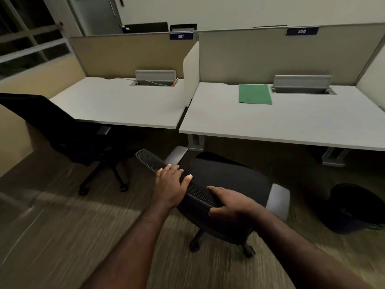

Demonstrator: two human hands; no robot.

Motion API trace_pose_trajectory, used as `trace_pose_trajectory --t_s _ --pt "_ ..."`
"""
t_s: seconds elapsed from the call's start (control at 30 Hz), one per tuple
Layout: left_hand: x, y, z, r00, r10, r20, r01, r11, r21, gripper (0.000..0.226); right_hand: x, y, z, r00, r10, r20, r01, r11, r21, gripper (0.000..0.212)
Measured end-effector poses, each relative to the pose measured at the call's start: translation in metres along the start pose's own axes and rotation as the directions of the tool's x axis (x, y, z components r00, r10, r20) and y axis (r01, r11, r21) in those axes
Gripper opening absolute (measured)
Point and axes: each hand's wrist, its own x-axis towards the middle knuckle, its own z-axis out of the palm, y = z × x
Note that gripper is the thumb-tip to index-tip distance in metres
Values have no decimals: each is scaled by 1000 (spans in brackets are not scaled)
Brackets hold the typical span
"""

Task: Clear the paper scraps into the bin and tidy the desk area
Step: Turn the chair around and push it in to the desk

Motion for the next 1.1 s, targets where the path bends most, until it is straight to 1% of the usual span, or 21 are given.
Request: trace_pose_trajectory --t_s 0.1,0.23,0.3,0.37,0.43,0.53,0.57,0.67,0.73,0.8,0.97,1.1 --pt "-5 4 -1 995 95 -9 -96 995 -6 47 -9 15 -2 1000 19 -19 -20 998 -60 89" --pt "-3 7 -13 970 242 -6 -241 967 -76 48 -19 31 -7 997 44 -57 -50 993 -107 88" --pt "4 5 -19 946 323 25 -320 944 -84 48 -22 39 -10 994 50 -94 -65 985 -160 86" --pt "11 -2 -24 925 374 63 -372 927 -43 53 -25 46 -11 988 63 -138 -90 975 -202 81" --pt "19 -15 -26 910 406 80 -409 912 25 61 -27 49 -7 975 88 -205 -139 958 -252 83" --pt "30 -32 -27 888 453 77 -459 884 88 67 -27 45 6 913 71 -403 -220 915 -338 99" --pt "33 -35 -27 882 465 78 -471 877 90 67 -26 42 10 885 57 -462 -242 904 -353 100" --pt "36 -36 -24 880 473 37 -474 878 67 64 -25 33 23 799 28 -601 -299 885 -356 88" --pt "37 -34 -21 891 453 -23 -451 890 61 59 -26 31 28 744 31 -667 -336 881 -333 84" --pt "38 -34 -18 890 448 -82 -444 894 65 53 -29 32 31 710 42 -703 -363 877 -314 83" --pt "46 -23 -14 869 471 -152 -464 882 80 48 -30 37 29 661 63 -748 -403 871 -283 79" --pt "52 -11 -10 870 474 -134 -470 880 63 52 -33 47 23 662 89 -744 -423 864 -273 82"
